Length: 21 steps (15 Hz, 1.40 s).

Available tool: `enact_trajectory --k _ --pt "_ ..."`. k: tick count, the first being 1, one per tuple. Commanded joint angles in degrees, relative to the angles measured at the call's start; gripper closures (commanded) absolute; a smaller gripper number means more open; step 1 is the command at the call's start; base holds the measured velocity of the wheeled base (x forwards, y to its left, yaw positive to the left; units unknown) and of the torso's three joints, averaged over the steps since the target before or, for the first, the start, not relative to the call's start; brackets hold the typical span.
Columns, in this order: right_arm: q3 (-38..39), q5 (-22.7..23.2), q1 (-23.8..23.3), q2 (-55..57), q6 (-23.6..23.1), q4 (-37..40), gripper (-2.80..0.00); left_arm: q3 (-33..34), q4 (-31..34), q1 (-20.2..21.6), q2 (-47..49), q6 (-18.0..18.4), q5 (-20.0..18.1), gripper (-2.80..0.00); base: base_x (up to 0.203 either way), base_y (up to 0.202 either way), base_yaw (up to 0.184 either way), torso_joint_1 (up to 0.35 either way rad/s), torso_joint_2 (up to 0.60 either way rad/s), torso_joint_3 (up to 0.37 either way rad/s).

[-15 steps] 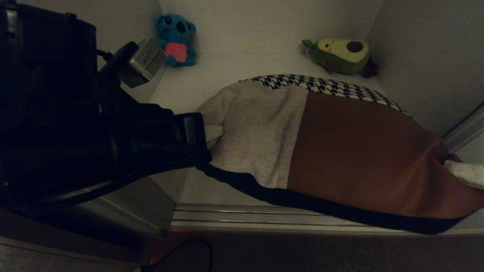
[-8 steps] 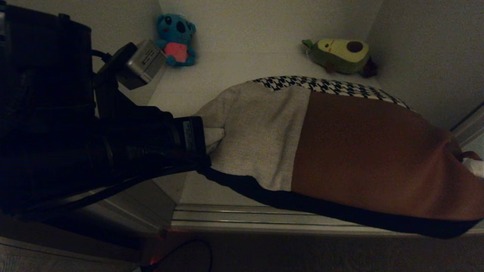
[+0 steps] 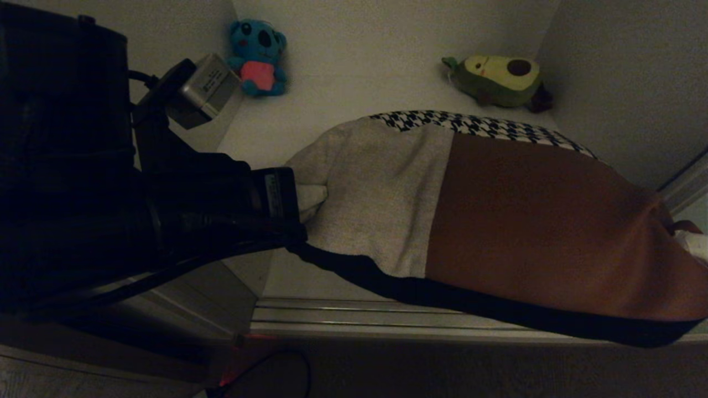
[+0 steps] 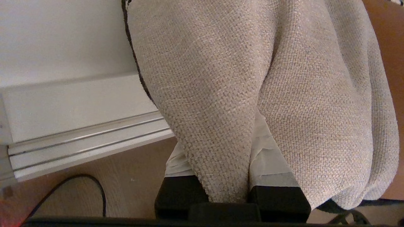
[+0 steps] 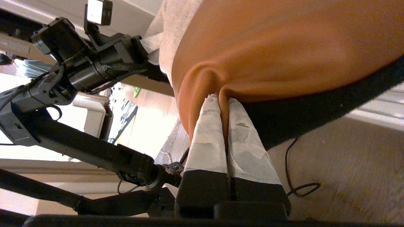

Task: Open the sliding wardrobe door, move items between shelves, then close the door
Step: Place the pillow on the lower shelf

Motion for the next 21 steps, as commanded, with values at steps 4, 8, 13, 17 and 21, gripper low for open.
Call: enact_trajectory --k 4,8,13,17,21 --pt "-0.1 0.0 0.0 0.5 0.2 0.0 0.0 -0.2 0.0 0.0 -0.6 -0.4 0.2 0.0 -0.165 0.0 0.0 0.003 0.0 0.001" --pt "-0.8 0.2 0.0 0.5 0.2 0.5 0.0 -0.4 0.0 0.0 -1.0 -0.2 0.3 0.0 -0.196 0.0 0.0 0.001 0.0 0.001" --pt "-0.2 0.4 0.1 0.1 0.2 0.7 0.0 1.0 0.2 -0.4 -2.4 0.8 0.1 0.0 -0.061 0.0 -0.001 0.0 0.0 0.002" --pt "0.4 0.4 0.1 -1.3 0.2 2.9 0.0 2.6 1.6 -4.8 -6.4 3.3 0.8 0.0 0.0 0.0 0.0 0.0 0.0 0.0" --pt "3.3 0.9 0.1 -3.7 0.2 4.4 0.0 4.1 3.7 -4.9 -7.4 3.1 0.8 0.0 0.0 0.0 0.0 0.0 0.0 0.0"
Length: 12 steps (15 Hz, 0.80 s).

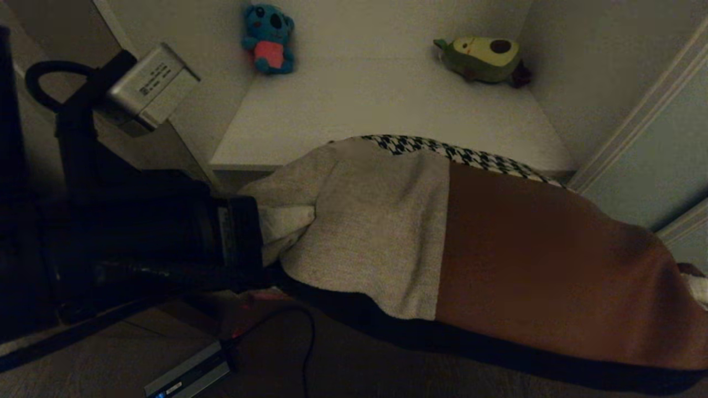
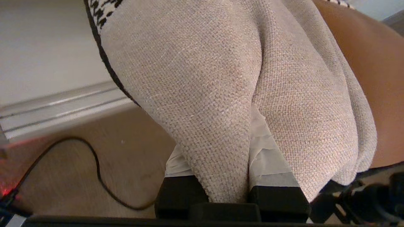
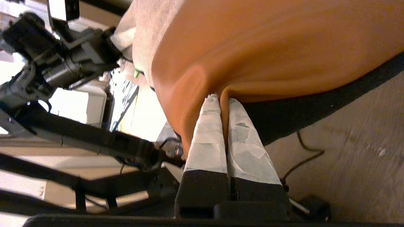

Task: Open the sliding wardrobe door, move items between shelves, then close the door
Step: Place the pillow on the lower shelf

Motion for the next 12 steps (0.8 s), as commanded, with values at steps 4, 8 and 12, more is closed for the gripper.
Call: enact_trajectory --k 4,8,12 --pt "1.6 1.0 0.0 -0.5 0.2 -0.2 0.0 3.0 0.1 -0.1 0.8 -2.4 0.0 0.0 0.0 0.0 0.0 0.0 0.0 0.0" --pt "1.9 1.0 -0.1 0.3 0.2 -0.5 0.0 3.8 0.0 -1.4 3.6 -7.0 0.1 0.0 0.0 0.0 0.0 0.0 0.0 0.0" --pt "4.4 1.0 -0.1 -0.7 0.5 -0.7 0.0 4.0 0.2 -3.1 2.8 -8.8 0.2 0.0 0.0 0.0 0.0 0.0 0.0 0.0"
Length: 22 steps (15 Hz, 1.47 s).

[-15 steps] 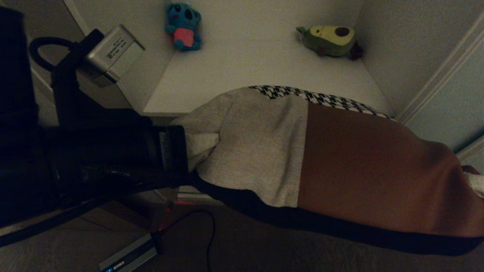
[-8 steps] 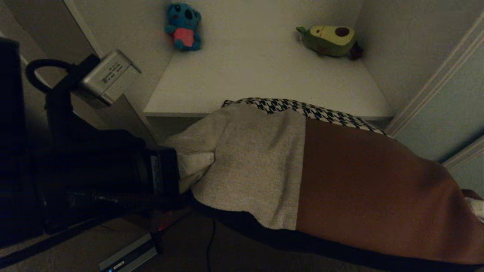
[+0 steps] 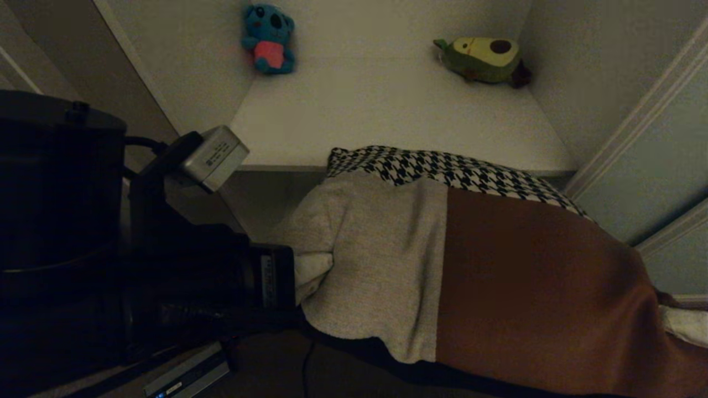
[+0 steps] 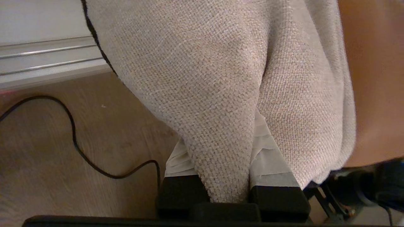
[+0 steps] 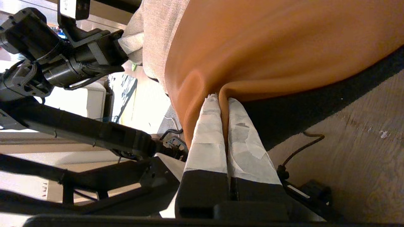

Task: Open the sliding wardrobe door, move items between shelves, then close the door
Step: Place the pillow on the lower shelf

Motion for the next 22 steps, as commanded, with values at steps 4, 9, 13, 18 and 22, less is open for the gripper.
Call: enact_trajectory --k 4,9,13,18,22 --pt "0.1 0.3 0.0 -2.9 0.8 -0.5 0.0 -5.4 4.5 -0.9 -3.3 0.4 -0.1 0.0 0.0 0.0 0.0 0.0 0.0 0.0" --pt "2.3 4.9 0.1 -10.1 3.3 -0.9 0.0 -3.0 7.9 -2.8 -4.9 -0.2 -0.7 0.0 0.0 0.0 0.0 0.0 0.0 0.0" --pt "4.7 6.1 0.1 -8.8 3.3 -1.6 0.0 -0.8 7.9 -3.0 -4.8 -0.2 -0.9 0.0 0.0 0.0 0.0 0.0 0.0 0.0" --pt "10.6 5.9 -0.3 -0.2 3.8 -11.7 0.0 0.9 3.1 -1.9 0.0 -1.8 -0.3 0.0 0.0 0.0 0.0 0.0 0.0 0.0" --pt "10.7 5.7 -0.7 7.0 4.0 -17.3 0.0 3.4 -5.1 -1.3 3.3 -2.1 0.0 0.0 0.0 0.0 0.0 0.0 0.0 0.0"
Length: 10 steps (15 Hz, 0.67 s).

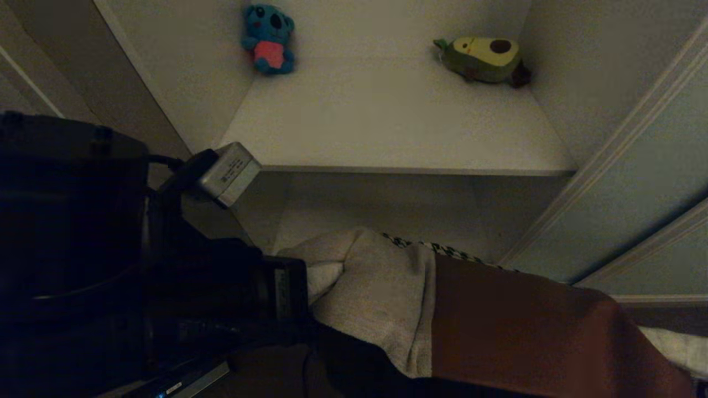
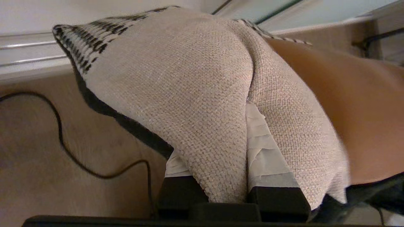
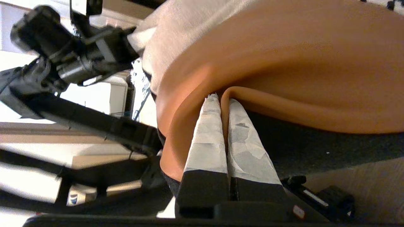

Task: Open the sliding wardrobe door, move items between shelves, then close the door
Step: Place the pillow on the lower shelf

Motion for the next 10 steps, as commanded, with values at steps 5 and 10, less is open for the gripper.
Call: enact_trajectory --k 5,10 --pt "-1.4 0.3 -0.1 9.7 0.0 -5.1 0.0 4.1 -4.1 1.2 4.5 -0.8 0.6 0.0 0.0 0.0 0.0 0.0 0.0 0.0" --pt "-0.8 0.1 -0.5 12.2 0.3 -10.5 0.0 5.4 -5.1 2.1 3.8 -0.7 4.0 0.0 0.0 0.0 0.0 0.0 0.0 0.0"
